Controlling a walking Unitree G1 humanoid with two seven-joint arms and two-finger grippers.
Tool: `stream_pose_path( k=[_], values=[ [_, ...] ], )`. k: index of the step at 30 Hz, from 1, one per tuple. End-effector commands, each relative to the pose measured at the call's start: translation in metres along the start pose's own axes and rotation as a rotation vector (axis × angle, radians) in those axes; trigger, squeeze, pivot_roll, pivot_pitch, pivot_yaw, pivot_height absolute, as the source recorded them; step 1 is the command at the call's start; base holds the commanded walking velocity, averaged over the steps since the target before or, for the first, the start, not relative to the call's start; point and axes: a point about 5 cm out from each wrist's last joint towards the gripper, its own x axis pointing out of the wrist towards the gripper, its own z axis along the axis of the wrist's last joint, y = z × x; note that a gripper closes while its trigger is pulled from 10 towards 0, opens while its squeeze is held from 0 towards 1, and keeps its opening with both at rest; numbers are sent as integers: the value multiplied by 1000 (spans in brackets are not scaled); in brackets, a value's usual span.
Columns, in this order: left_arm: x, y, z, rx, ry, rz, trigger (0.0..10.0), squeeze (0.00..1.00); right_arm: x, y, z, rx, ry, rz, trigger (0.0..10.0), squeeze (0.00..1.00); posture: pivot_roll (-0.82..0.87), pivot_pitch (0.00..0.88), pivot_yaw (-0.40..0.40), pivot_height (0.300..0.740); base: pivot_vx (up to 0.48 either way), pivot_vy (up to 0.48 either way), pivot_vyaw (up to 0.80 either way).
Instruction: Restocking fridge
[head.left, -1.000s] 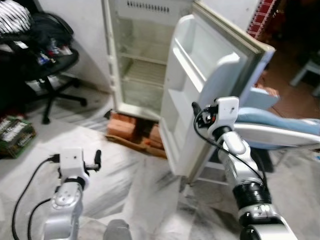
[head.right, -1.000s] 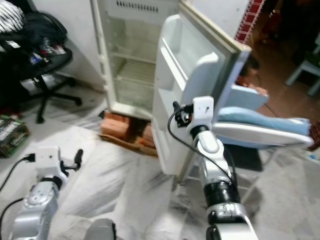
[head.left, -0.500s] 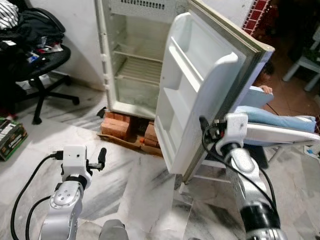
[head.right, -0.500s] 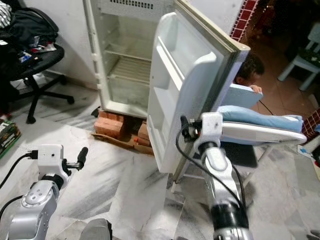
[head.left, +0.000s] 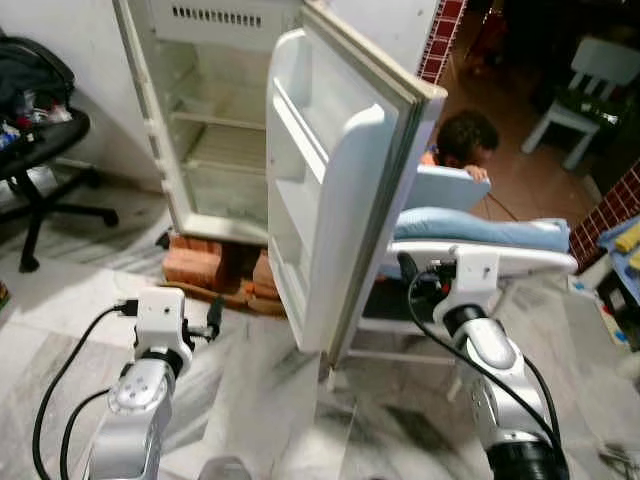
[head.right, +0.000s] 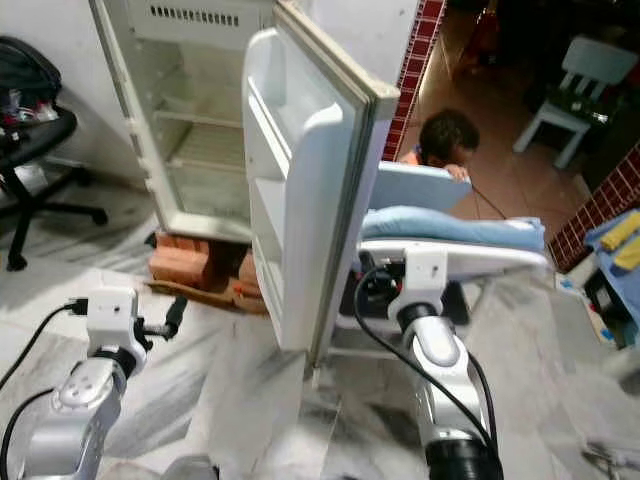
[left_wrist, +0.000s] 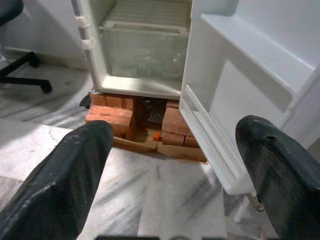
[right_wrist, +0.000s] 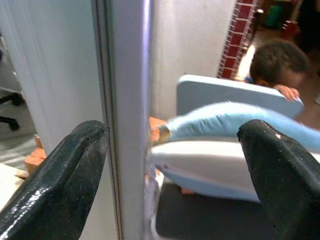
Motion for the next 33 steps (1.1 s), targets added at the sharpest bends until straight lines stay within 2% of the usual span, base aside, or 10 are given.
stream_pose_path(
  k=[1, 10, 18, 26, 27, 28, 29, 30, 31, 33],
  values=[
    [1, 1, 3, -4, -13, 9, 10000, 0, 3, 0, 9, -5, -19, 8, 10000, 0, 154, 0, -73, 740, 469, 0, 0],
    [-1, 8, -1, -73, 8, 84, 10000, 0, 12, 0, 16, -33, -37, 43, 10000, 0, 158, 0, -80, 740, 154, 0, 0],
    [2, 6, 1, -61, 4, 74, 10000, 0, 17, 3, 19, -26, -44, 55, 10000, 0, 152, 0, -76, 740, 76, 0, 0],
    [2, 7, -2, -70, 27, 84, 10000, 0, 40, 20, 35, 2, -86, 151, 10000, 0, 154, 0, -73, 740, 0, 0, 0],
    [2, 8, -3, -71, 28, 85, 10000, 0, 49, 30, 42, 49, -99, 172, 10000, 0, 158, 0, -71, 740, 0, 0, 0],
    [3, 8, -3, -69, 30, 85, 10000, 0, 55, 47, 50, 116, -104, 260, 10000, 0, 165, 0, -74, 740, 0, 0, 0],
    [3, 8, -3, -69, 30, 85, 10000, 0, 55, 47, 50, 116, -104, 260, 10000, 0, 165, 0, -74, 740, 0, 0, 0],
    [2, 8, -3, -62, 32, 84, 10000, 0, 53, 70, 58, 211, -97, 441, 10000, 0, 170, 0, -75, 740, 0, 0, 0],
    [2, 8, -3, -57, 33, 83, 10000, 0, 48, 83, 63, 282, -88, 566, 10000, 0, 170, 0, -75, 740, 0, 0, 0],
    [-2, 10, -6, -50, 50, 88, 10000, 0, 14, 108, 80, 449, -62, 985, 10000, 0, 187, 0, -83, 740, 0, 0, 0]
  ],
)
